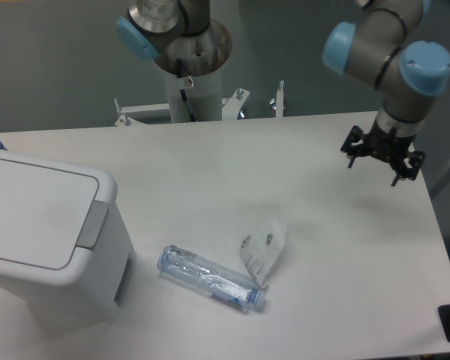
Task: Open the trash can
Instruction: 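Move the open gripper down toward the bottle and crumpled wrapper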
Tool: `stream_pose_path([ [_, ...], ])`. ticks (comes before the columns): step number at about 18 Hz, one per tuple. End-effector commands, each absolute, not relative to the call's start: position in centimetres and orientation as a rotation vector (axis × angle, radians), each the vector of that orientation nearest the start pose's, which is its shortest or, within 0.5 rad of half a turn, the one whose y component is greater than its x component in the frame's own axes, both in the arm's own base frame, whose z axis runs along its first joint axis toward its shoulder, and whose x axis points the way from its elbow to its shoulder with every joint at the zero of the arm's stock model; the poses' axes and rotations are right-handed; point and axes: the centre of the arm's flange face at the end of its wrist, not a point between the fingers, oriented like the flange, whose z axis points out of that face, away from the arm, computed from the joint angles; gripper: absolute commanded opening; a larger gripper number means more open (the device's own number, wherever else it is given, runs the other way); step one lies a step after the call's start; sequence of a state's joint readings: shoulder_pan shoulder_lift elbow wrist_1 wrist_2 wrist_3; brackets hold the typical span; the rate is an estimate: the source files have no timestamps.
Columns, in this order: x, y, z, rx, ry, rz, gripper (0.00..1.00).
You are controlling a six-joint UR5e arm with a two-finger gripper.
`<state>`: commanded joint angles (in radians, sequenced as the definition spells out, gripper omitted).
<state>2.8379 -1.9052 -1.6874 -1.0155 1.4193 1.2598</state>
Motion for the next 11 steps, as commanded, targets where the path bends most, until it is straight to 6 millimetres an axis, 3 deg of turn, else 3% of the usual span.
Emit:
stream_pose_path([
  [3, -52.0, 33.9, 30.8, -2.897, -0.077, 0.026, 1.0],
  [6, -50.3, 36.9, 31.5, -2.874, -0.198, 0.009, 1.0],
  [11, -46.8, 41.8, 33.3, -2.808, -0.258, -0.034, 1.0],
])
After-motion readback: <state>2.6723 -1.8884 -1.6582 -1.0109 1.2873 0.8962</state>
